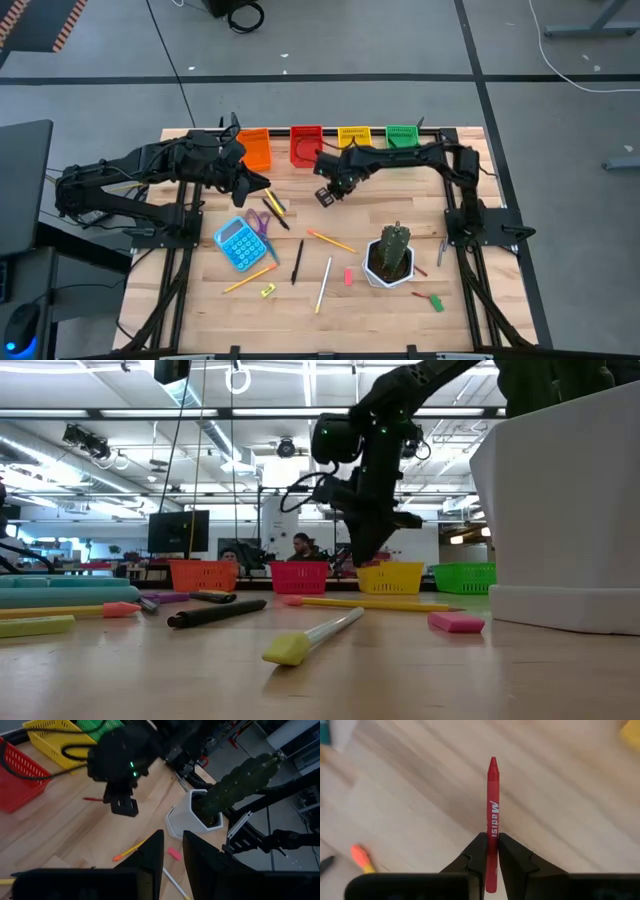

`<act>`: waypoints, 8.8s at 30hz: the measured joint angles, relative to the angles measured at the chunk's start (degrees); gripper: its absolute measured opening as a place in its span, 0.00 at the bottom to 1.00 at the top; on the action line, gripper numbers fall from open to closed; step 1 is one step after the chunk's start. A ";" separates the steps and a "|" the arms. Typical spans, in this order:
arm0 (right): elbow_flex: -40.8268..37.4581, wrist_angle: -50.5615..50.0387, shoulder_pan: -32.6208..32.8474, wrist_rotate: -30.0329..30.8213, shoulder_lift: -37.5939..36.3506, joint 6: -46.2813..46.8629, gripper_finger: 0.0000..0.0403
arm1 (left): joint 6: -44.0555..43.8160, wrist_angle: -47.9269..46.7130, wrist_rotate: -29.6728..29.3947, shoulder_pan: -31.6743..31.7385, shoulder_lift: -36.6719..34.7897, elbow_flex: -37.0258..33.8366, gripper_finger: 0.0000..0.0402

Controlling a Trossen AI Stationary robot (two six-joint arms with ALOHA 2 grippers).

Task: Sort crayons/erasers/pens/pencils in bins
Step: Put the top red crayon into the yellow bin, then put the top yellow pencil into the red bin

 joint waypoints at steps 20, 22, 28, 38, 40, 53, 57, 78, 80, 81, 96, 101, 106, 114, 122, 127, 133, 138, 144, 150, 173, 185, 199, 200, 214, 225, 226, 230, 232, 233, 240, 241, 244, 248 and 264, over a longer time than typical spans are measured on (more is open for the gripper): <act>12.36 -14.40 -16.90 2.07 -0.30 -18.90 0.13 | 0.37 -0.04 0.02 0.00 0.00 0.00 0.20; 11.83 -14.04 -18.62 2.62 -0.30 -19.96 0.13 | 0.46 -0.05 0.01 0.04 0.02 0.00 0.19; 8.64 -10.61 -21.78 2.13 -0.30 -23.91 0.13 | 0.54 -0.04 0.02 0.04 0.02 0.00 0.20; 0.87 0.91 -22.63 1.81 -0.28 -23.80 0.13 | 0.17 1.56 0.00 0.04 0.04 0.00 0.21; -0.34 3.25 -23.03 1.83 -0.30 -23.57 0.13 | -0.25 1.98 0.02 0.04 0.04 0.00 0.21; -7.44 11.37 -23.71 1.27 -0.28 -22.34 0.13 | -1.23 2.16 -0.26 0.04 0.04 0.02 0.21; -7.60 13.06 -23.71 1.28 -0.28 -22.33 0.13 | -1.47 2.15 -0.26 0.04 0.04 0.02 0.22; -7.63 15.39 -23.64 3.23 -0.28 -21.34 0.13 | -2.67 2.77 -0.48 0.04 0.04 0.02 0.23; -7.63 16.07 -23.64 3.21 -0.28 -21.25 0.13 | -2.58 2.90 -0.48 0.04 0.04 0.02 0.22; -7.63 16.09 -23.74 3.13 -0.28 -21.24 0.13 | -2.58 3.14 -0.51 0.04 0.04 0.02 0.22; -7.69 16.07 -24.76 0.83 0.40 -19.67 0.14 | -2.21 4.59 -2.51 0.04 0.04 0.02 0.23; -7.69 15.11 -24.61 0.58 0.38 -19.40 0.21 | 2.02 4.28 -2.79 0.04 1.08 0.07 0.23; -7.32 11.78 -24.53 -0.07 -0.69 -18.54 0.26 | 5.08 4.42 -5.38 0.21 1.95 0.02 0.24; -3.08 6.79 -24.28 -1.30 -11.15 -20.03 0.27 | 15.42 6.73 3.34 3.81 4.62 0.07 0.25; -3.04 0.85 -23.00 -0.83 -25.29 -15.77 0.27 | 27.22 6.83 16.50 8.20 15.12 0.04 0.27; -3.04 -4.46 -20.73 -0.66 -29.67 -14.53 0.27 | 37.22 6.82 19.40 6.81 22.87 0.02 0.27; -3.04 -9.38 -16.05 0.04 -31.66 -10.37 0.27 | 50.57 5.95 16.58 0.57 29.04 0.02 0.27; -3.04 -13.94 -12.12 0.59 -32.85 -10.62 0.27 | 54.66 6.20 11.57 -2.68 34.68 0.02 0.27; -3.06 -18.02 -9.23 0.68 -36.73 -10.26 0.27 | 55.44 7.23 8.77 -3.57 40.76 0.02 0.27; -3.06 -18.34 -6.32 2.99 -43.91 -8.29 0.27 | 59.12 11.62 8.35 -4.20 44.95 0.02 0.27; -3.06 -25.79 -2.18 12.25 -54.94 -3.70 0.27 | 55.93 13.39 2.63 -6.08 52.39 0.04 0.47; -3.06 -26.65 0.90 13.22 -54.90 0.25 0.27 | 55.54 14.60 1.40 -5.95 55.96 0.33 0.40; -3.06 -26.75 7.04 20.38 -54.72 4.97 0.27 | 50.44 13.68 0.33 -6.01 56.19 0.15 0.17; -3.06 -26.75 7.22 20.41 -54.72 5.21 0.27 | 49.73 13.69 0.25 -6.01 56.22 0.17 0.15; -3.06 -26.76 7.28 21.40 -54.72 5.69 0.27 | 48.02 -1.09 -0.47 -4.56 56.78 13.07 0.12; -3.06 -26.75 7.13 23.46 -54.72 4.91 0.27 | 42.27 -17.61 -0.01 -0.06 56.63 25.27 0.11; -3.06 -26.75 7.13 23.85 -54.72 4.73 0.27 | 40.18 -18.83 0.00 0.68 56.63 25.99 0.11; -3.06 -26.75 7.13 25.73 -54.72 4.57 0.27 | 33.66 -21.25 -0.08 3.77 55.19 27.60 0.07; -3.06 -26.76 7.13 26.62 -54.72 4.13 0.27 | 30.52 -21.02 -0.10 5.48 53.83 27.78 0.07; -3.06 -26.75 7.13 27.04 -54.72 3.74 0.27 | 29.18 -21.07 -0.25 6.36 53.16 27.78 0.07; -3.06 -26.76 7.13 29.60 -54.72 2.10 0.27 | 27.42 -23.17 -5.66 13.05 48.64 27.80 0.07; -3.06 -26.75 7.13 29.81 -54.73 2.10 0.27 | 27.38 -24.00 -5.86 14.20 48.58 27.80 0.08; -3.08 -26.73 7.13 29.86 -54.75 2.10 0.27 | 27.62 -27.00 -5.85 17.95 48.52 27.76 0.07; -3.08 -26.67 7.12 29.86 -54.75 2.10 0.27 | 27.63 -26.86 -5.86 22.48 48.39 27.74 0.07; -3.08 -26.51 7.13 30.25 -54.75 -1.15 0.27 | 23.47 -28.56 -1.95 30.15 51.29 27.74 0.10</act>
